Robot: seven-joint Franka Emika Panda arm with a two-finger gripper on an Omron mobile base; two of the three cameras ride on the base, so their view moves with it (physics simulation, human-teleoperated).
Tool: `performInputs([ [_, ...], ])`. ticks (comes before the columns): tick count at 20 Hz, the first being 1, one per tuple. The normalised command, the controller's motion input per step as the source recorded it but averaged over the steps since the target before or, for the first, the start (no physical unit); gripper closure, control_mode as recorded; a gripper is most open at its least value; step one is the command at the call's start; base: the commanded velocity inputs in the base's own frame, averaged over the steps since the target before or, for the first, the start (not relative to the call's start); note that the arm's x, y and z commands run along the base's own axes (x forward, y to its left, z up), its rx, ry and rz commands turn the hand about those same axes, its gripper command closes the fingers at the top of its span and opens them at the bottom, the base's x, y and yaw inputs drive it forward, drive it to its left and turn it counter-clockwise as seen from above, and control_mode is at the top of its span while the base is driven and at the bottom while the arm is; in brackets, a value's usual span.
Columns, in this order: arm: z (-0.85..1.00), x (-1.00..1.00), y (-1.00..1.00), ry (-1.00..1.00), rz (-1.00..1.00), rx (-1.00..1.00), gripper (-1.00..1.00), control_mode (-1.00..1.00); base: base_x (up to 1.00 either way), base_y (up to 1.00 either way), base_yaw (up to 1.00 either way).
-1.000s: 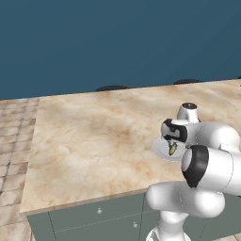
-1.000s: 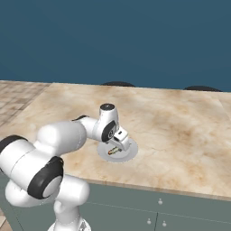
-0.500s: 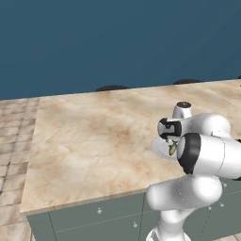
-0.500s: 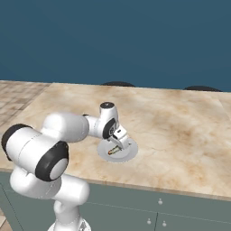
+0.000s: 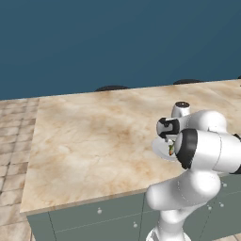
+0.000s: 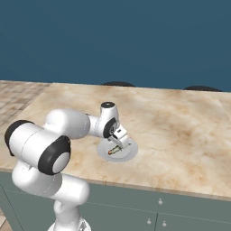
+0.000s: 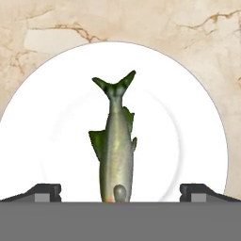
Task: Pick up the knife from the drawer and place it on the cutting board. Then place the meat from the plate to the cutting board.
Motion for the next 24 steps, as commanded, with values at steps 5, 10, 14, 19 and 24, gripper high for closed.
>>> performInputs([
  [5, -0.09, -0.03, 0.00, 0.00, 0.00, 0.00, -1.00, -1.00, 0.00, 0.00, 0.00],
  [10, -0.11, 0.00, 0.00, 0.00, 0.00, 0.00, -1.00, -1.00, 0.00, 0.00, 0.00],
  [14, -0.09, 0.00, 0.00, 0.00, 0.00, 0.00, -1.00, -1.00, 0.00, 0.00, 0.00],
  [19, -0.09, 0.00, 0.00, 0.00, 0.00, 0.00, -1.00, -1.00, 0.00, 0.00, 0.00],
  [24, -0.08, 0.00, 0.00, 0.00, 0.00, 0.00, -1.00, -1.00, 0.00, 0.00, 0.00],
])
